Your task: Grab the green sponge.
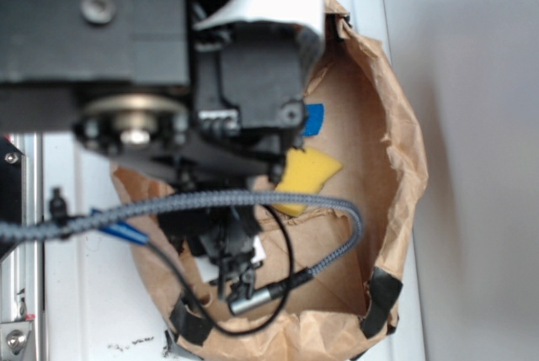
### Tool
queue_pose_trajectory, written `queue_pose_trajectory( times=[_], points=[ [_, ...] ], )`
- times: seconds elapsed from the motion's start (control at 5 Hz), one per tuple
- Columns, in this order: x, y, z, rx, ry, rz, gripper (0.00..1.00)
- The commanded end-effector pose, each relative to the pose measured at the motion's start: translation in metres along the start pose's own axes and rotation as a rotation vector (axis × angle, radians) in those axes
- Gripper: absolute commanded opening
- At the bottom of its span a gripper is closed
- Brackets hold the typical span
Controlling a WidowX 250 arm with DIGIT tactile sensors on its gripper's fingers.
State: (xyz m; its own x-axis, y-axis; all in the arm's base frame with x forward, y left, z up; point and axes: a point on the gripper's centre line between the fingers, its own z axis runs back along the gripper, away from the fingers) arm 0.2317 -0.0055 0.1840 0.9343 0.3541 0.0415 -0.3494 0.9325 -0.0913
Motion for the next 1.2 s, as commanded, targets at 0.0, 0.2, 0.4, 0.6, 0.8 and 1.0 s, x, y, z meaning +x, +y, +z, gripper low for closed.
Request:
queue_pose_trajectory(
  times=[0.0,0.2,0.4,0.6,0.8,1.0],
  points=[
    [0.054,0.009,-0.054,0.007,-0.087,0.368,1.0],
    [0.068,0.013,-0.077,0.006,-0.107,0.486,1.0],
    [0.073,0.019,-0.095,0.037,-0.103,0.516,1.0],
    [0.073,0.028,-0.105,0.068,-0.11,0.511,1.0],
    [0.071,0.035,-0.113,0.069,-0.099,0.518,1.0],
    [0.066,0.028,-0.124,-0.011,-0.081,0.489,1.0]
  ],
)
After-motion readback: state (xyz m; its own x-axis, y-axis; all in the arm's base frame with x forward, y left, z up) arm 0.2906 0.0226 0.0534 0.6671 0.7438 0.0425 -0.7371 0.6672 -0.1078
